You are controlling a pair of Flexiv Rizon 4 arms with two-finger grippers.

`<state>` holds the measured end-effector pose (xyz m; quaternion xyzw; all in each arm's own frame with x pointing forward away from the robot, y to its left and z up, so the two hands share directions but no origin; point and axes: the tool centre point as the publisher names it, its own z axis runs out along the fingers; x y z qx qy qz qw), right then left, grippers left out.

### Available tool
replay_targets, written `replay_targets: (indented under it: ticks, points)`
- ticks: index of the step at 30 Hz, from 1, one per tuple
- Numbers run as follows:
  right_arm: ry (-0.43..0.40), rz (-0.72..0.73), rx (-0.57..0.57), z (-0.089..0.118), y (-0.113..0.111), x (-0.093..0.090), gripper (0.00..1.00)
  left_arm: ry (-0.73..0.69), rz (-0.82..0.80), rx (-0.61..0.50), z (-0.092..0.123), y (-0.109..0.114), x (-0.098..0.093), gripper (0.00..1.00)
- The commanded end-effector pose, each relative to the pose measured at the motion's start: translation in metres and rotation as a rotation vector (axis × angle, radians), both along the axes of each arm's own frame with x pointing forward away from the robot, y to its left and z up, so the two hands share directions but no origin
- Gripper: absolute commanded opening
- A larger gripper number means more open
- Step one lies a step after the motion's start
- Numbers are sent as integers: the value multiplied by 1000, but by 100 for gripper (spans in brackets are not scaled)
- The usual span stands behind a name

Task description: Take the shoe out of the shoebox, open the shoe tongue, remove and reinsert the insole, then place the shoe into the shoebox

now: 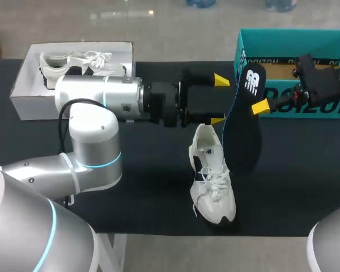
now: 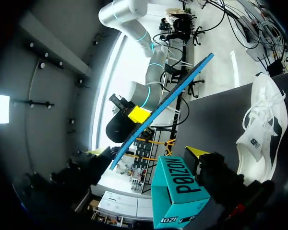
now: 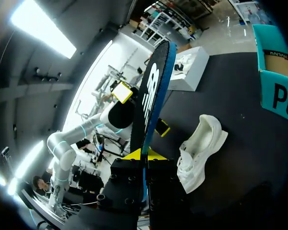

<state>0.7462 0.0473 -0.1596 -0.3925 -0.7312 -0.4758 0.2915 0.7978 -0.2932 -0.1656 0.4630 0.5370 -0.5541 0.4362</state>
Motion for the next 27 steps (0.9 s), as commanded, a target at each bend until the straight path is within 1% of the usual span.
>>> replay_targets:
  ticks: [1,8,13,22,27]
  points:
    - [25,82,-27,6,3,24,0,-26,-20,1,-2,12,-3,100]
    - [43,146,-35,10,17,45,0,-73,-32,15,-7,27,-12,100]
    - [57,192,-30,10,29,54,0,-103,-37,26,-9,29,-14,100]
    - [83,245,-21,3,53,58,0,-149,-50,6,-6,26,-15,100]
    - [81,242,-12,3,56,58,0,-158,-54,9,-5,22,-15,100]
